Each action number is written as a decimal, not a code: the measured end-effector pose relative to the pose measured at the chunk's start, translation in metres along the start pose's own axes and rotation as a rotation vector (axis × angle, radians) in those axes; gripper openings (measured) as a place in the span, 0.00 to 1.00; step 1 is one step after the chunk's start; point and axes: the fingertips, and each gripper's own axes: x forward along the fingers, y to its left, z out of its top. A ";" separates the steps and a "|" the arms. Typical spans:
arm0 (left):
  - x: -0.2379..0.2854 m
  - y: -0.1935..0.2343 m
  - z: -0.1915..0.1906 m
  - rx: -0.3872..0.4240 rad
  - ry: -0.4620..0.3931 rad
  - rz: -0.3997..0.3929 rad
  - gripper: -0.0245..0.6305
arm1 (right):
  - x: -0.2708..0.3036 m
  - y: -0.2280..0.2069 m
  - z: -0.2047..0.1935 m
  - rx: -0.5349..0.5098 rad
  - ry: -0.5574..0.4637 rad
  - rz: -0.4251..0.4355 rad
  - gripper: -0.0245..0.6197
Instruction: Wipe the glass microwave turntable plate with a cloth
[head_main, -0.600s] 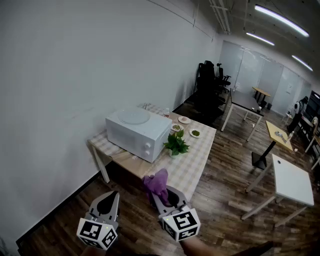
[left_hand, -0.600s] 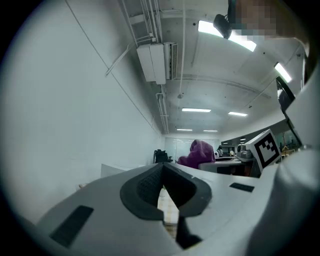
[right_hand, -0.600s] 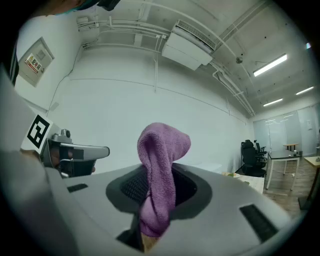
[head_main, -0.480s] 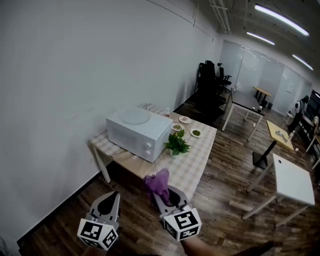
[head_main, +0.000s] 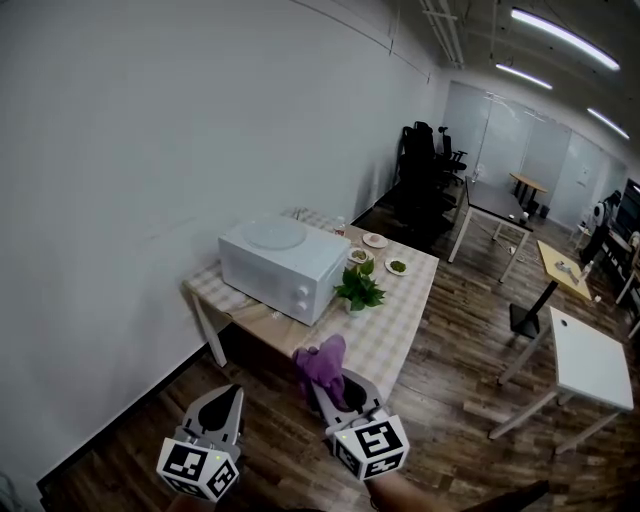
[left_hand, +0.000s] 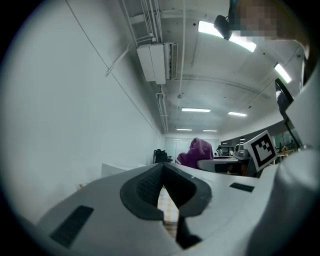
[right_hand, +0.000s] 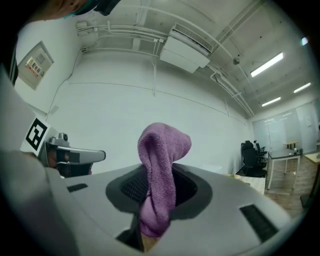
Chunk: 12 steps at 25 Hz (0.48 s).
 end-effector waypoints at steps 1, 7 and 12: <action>-0.001 0.001 0.000 0.000 0.001 0.001 0.05 | 0.000 0.001 0.001 -0.017 -0.003 -0.004 0.21; -0.004 0.019 -0.001 -0.002 0.001 0.002 0.05 | 0.014 0.010 -0.004 0.003 0.016 -0.008 0.21; -0.004 0.035 0.001 -0.013 -0.010 -0.013 0.05 | 0.026 0.019 -0.006 0.013 0.023 -0.020 0.21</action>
